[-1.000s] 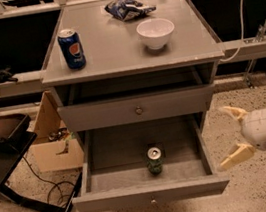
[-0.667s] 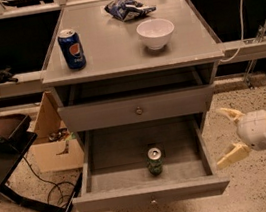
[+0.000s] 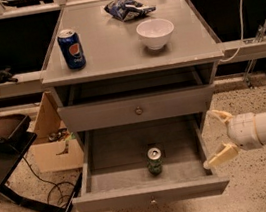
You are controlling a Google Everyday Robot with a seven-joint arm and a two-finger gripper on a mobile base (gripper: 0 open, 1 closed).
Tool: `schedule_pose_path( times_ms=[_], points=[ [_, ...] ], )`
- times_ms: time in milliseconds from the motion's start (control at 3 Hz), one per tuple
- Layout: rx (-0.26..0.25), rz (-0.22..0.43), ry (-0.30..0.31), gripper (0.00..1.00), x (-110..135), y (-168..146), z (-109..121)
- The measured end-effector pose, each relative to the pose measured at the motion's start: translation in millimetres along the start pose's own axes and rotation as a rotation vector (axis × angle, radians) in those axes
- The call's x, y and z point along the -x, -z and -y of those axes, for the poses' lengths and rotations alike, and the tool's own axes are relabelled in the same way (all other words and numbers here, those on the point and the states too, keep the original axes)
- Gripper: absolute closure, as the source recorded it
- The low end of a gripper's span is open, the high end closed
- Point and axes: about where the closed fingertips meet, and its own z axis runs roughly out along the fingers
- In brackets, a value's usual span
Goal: Pick green can from middle drawer and place on counter
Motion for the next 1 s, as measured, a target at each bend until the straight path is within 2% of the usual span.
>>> schedule_pose_path(
  times_ms=[333,667,1000],
  points=[
    [-0.022,0.121,0.033,0.00,-3.8,-45.1,17.8],
    [0.024,0.251,0.063,0.00,-22.7,-115.9,21.5],
    [0.075,0.312,0.041,0.00,-51.1,-163.9,14.4]
  ],
)
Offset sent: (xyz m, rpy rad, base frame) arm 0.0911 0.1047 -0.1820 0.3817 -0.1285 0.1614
